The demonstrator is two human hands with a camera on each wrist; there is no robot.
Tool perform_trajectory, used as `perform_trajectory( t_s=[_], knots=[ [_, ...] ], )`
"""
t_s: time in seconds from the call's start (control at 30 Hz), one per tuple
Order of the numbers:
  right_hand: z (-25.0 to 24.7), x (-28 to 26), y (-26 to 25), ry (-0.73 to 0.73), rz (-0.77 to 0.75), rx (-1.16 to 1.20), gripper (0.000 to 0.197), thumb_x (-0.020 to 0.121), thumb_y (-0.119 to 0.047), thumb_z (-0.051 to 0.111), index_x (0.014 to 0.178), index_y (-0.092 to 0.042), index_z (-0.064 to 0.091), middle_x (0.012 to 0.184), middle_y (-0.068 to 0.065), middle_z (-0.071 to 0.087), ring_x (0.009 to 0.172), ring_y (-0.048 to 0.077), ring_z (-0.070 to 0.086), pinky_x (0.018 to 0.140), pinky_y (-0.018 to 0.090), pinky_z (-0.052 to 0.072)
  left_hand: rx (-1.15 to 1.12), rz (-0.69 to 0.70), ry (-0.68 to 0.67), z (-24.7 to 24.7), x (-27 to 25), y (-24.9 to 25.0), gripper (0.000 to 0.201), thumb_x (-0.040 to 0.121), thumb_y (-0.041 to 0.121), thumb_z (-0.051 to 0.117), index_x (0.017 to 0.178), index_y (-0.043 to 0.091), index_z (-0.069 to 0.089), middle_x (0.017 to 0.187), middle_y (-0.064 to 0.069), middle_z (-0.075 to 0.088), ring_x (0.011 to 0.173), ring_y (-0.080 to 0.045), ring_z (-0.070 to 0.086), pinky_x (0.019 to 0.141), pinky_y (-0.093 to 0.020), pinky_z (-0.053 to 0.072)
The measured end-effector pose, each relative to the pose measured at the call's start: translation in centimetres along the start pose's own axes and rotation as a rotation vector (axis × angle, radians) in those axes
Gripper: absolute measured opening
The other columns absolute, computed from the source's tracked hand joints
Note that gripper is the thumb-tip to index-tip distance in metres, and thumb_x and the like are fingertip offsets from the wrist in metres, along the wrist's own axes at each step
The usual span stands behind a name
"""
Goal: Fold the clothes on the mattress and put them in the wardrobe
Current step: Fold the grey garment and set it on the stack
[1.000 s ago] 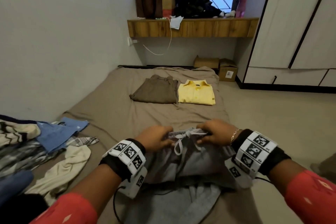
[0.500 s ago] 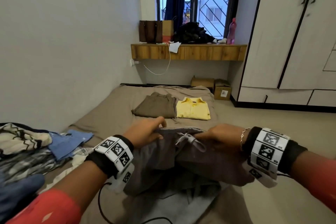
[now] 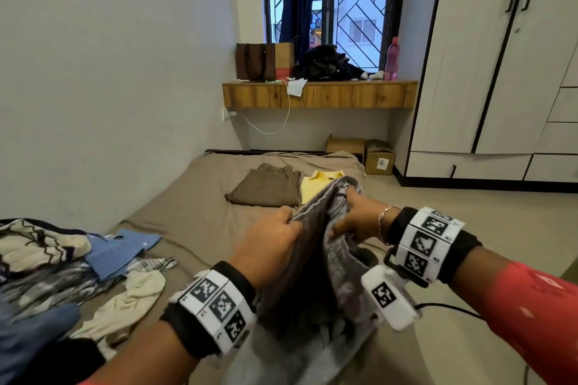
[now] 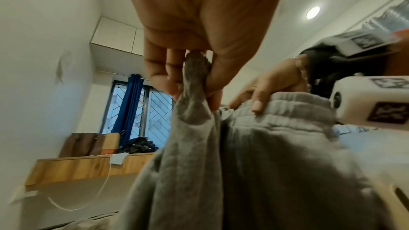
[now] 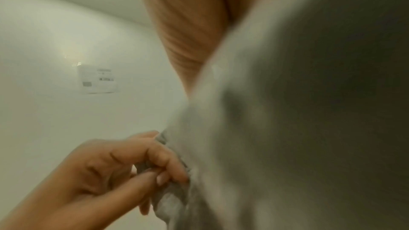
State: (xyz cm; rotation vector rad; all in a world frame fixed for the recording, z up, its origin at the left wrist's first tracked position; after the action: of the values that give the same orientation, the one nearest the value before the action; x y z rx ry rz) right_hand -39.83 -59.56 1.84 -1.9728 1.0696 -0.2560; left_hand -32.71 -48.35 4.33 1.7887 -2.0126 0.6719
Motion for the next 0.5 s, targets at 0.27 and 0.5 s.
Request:
perform_trajectory(
  t_s=[0.27, 0.5],
  knots=[
    [0.5, -0.9, -1.4, -0.008, 0.062, 0.408, 0.057, 0.086, 0.015, 0.046, 0.132, -0.005, 0.018, 0.083, 0.014, 0.048, 0.071, 0.03, 0.056, 0.036, 0.037, 0.049, -0.116, -0.13, -0.015, -0.3, -0.2, 2.7, 0.077, 0.083, 0.074, 0.01, 0.086, 0.015, 0.058, 0.086, 0.002, 0.042, 0.067, -0.009, 0.034, 0.054, -0.02, 0.027],
    [0.1, -0.8, -1.0, -0.001, 0.062, 0.499, 0.019, 0.084, 0.017, 0.048, 0.082, -0.001, 0.041, 0.078, 0.016, 0.053, 0.064, 0.028, 0.057, 0.038, 0.032, 0.051, -0.076, -0.23, -0.112, 1.0, -0.4, 2.0, 0.091, 0.068, 0.085, 0.003, 0.098, 0.016, 0.053, 0.102, -0.002, 0.047, 0.08, -0.016, 0.049, 0.058, -0.021, 0.032]
  ],
)
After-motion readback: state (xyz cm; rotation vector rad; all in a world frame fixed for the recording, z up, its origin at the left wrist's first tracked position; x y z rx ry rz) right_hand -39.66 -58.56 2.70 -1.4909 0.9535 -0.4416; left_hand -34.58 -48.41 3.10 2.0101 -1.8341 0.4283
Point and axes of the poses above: each hand's wrist, its own x-axis towards the middle knuckle, its own z-axis out of the palm, y = z × x, the point moved 10 cm from there along x, towards the middle knuckle
